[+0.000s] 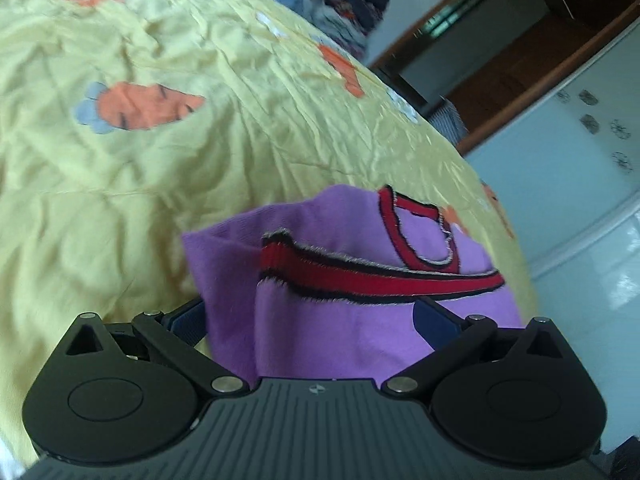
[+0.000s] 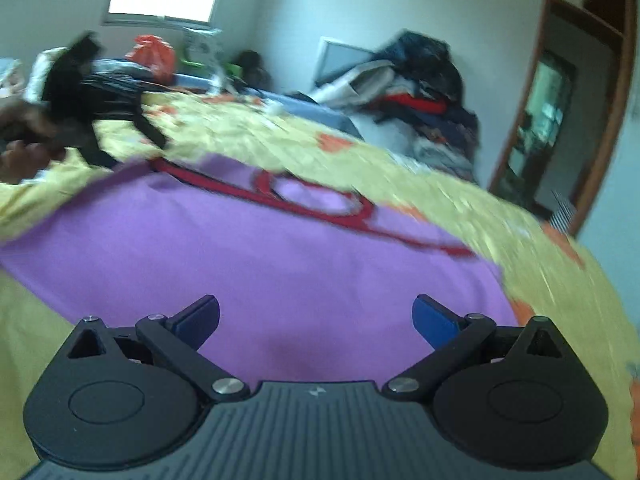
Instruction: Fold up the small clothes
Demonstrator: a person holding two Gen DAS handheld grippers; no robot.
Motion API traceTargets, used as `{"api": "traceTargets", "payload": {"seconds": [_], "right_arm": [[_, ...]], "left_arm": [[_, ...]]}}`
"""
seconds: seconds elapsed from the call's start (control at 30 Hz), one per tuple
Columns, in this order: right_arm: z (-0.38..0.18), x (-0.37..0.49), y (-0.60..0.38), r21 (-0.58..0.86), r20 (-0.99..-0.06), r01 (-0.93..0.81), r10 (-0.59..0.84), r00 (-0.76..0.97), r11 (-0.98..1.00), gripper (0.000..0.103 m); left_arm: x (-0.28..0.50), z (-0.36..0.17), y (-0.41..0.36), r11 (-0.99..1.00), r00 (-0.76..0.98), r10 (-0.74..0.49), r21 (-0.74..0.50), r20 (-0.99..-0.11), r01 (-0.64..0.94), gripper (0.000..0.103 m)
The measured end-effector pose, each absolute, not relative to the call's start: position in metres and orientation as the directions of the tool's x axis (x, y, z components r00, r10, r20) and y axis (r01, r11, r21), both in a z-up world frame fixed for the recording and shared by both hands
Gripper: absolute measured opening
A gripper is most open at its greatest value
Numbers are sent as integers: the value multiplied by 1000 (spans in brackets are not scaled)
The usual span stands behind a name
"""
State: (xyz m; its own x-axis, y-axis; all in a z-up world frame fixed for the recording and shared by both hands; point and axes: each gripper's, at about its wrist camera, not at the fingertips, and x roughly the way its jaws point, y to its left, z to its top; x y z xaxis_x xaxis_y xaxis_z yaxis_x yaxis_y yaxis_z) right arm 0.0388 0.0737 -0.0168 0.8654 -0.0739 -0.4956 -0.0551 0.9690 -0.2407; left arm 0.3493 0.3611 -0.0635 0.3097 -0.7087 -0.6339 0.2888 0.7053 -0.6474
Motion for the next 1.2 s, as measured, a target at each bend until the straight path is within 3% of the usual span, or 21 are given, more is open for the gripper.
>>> {"api": "traceTargets", "payload": {"seconds": [0.17,0.23,0.3,0.47,0.73,0.87,0.93,0.97,1.0,1.07,1.2], "right_arm": [[-5,50,125,-334,-444,-168,2,896,928,103],[-4,58,145,-351,-456,-223,42,889,909,103],[-6,63,169,-394,-480,-290,74,874,872,103],[-29,54,236,-548,-491,-428,137,860,719,103],[-67,32,288,-691,-487,-514,197,851,509,99],[-66,37,296,-679,-507,-536,208,837,502,85],[-69,39,302,-689,-509,-541,209,835,482,76],[-71,37,306,-689,-517,-547,207,831,475,61],[-72,40,309,-672,-538,-563,205,818,482,37],[-72,45,310,-622,-589,-600,203,782,503,17],[-72,46,309,-586,-597,-602,213,773,543,9]], "left_arm": [[375,-78,379,574,210,-818,-789,-536,220,99],[379,-81,383,558,199,-829,-803,-523,210,82],[381,-83,383,584,170,-811,-786,-559,202,33],[381,-84,380,633,148,-774,-745,-616,209,10],[380,-79,375,667,154,-745,-717,-649,203,9],[378,-79,374,682,160,-731,-702,-664,204,9],[379,-79,372,688,158,-725,-699,-670,194,9],[379,-79,373,691,157,-723,-699,-673,185,9],[379,-78,372,695,157,-718,-695,-678,183,9],[379,-77,370,706,159,-708,-685,-688,181,9],[376,-73,367,724,179,-690,-666,-701,179,9]]}}
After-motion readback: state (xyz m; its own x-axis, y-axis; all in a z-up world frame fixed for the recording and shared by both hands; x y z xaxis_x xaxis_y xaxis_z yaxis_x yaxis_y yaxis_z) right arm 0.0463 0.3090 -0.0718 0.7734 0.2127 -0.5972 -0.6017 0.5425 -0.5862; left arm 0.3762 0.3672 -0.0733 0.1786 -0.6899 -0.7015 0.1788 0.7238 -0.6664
